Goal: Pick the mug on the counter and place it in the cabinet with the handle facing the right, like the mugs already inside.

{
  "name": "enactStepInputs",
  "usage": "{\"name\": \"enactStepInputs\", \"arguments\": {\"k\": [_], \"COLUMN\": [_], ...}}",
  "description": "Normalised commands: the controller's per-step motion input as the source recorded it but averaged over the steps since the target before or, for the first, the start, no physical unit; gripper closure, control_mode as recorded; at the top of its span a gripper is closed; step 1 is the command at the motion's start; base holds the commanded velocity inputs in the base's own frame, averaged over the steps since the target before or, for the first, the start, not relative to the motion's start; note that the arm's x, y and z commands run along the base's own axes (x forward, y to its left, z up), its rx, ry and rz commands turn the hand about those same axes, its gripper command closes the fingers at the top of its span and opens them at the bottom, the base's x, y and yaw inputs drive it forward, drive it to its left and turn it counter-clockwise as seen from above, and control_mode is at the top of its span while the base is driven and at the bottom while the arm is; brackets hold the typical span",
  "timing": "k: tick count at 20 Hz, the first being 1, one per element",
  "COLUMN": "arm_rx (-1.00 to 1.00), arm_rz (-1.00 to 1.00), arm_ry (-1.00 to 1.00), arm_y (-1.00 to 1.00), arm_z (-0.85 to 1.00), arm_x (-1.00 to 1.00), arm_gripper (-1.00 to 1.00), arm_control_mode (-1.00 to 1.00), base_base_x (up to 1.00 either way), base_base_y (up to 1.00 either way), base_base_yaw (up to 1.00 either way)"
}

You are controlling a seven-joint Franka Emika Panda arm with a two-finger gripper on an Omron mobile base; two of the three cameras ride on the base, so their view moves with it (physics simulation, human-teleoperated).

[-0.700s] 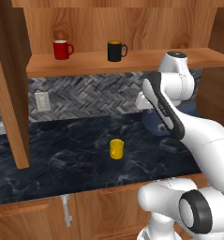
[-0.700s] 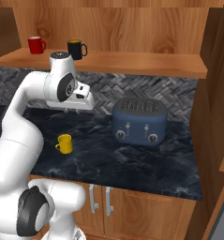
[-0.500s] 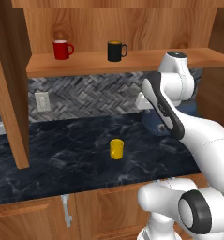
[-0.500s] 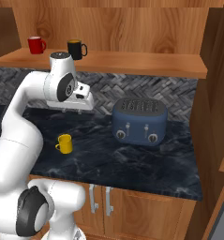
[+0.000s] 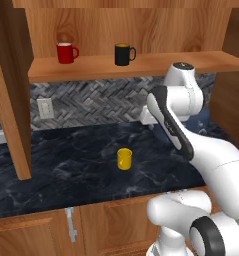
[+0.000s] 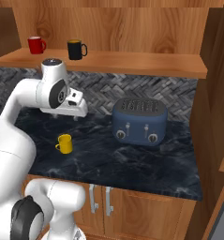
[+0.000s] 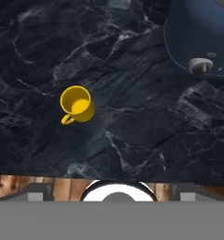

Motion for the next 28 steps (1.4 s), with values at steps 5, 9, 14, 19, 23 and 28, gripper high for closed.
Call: {"name": "enactStepInputs", "arguments": {"k": [5, 9, 14, 19, 23, 28], "arm_rx": [0.0, 0.0, 0.0, 0.0, 0.0, -0.02], "arm_rz": [-0.09, -0.11, -0.08, -0.07, -0.08, -0.07], "arm_ry": [-0.02, 0.0, 0.0, -0.01, -0.04, -0.07], "arm_y": [0.34, 0.32, 0.26, 0.28, 0.32, 0.27], "arm_z": [-0.42, -0.4, -0.34, -0.35, -0.34, -0.37], "arm_x": [-0.23, -0.07, 0.0, 0.0, 0.0, 0.0], "arm_gripper": [-1.0, -1.0, -1.0, -1.0, -1.0, -1.0], "arm_control_mode": [-1.0, -1.0, -1.0, -1.0, -1.0, -1.0], "base_base_x": [0.0, 0.0, 0.0, 0.0, 0.0, 0.0], "base_base_y": [0.0, 0.0, 0.0, 0.0, 0.0, 0.0], "base_base_yaw": [0.0, 0.0, 0.0, 0.0, 0.0, 0.0]}}
